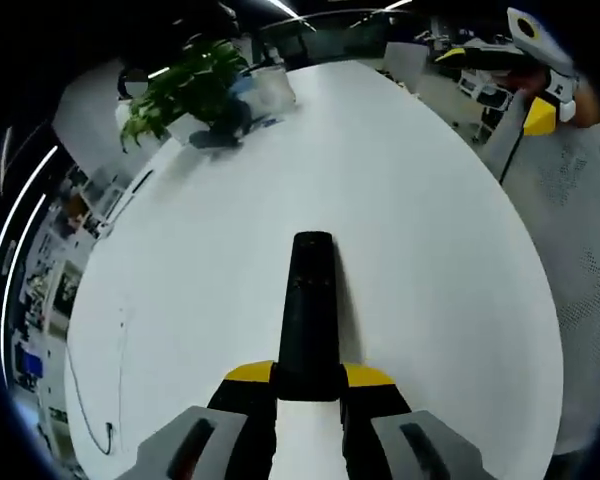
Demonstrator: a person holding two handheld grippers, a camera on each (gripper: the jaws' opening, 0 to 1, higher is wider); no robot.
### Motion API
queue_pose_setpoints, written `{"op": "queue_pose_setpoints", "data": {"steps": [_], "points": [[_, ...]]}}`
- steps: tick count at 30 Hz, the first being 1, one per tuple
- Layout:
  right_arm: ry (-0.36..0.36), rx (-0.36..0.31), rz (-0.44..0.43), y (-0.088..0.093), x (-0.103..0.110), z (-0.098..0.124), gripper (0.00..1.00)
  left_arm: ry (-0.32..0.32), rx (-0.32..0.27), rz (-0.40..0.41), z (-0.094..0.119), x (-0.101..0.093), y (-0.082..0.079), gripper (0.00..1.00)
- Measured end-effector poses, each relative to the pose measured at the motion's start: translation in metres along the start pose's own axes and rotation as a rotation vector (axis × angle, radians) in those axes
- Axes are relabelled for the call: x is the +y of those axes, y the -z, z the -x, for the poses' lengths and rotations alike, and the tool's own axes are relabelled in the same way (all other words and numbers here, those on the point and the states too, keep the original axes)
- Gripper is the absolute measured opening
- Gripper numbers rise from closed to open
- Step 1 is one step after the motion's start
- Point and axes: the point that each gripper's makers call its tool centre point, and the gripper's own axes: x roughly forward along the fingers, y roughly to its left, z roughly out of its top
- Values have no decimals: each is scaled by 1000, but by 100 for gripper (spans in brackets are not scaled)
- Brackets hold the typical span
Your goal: Press the specified remote control buttons in sequence, fully releasing each button before pressing the next.
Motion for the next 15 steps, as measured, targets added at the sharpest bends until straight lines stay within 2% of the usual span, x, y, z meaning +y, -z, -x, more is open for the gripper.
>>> {"op": "queue_pose_setpoints", "data": {"steps": [11, 15], "points": [[5, 46, 20, 8, 0, -3, 93, -83, 20, -46, -13, 63, 10, 22], [7, 64, 25, 11, 0, -4, 92, -98, 21, -68, -21, 80, 11, 22]]}}
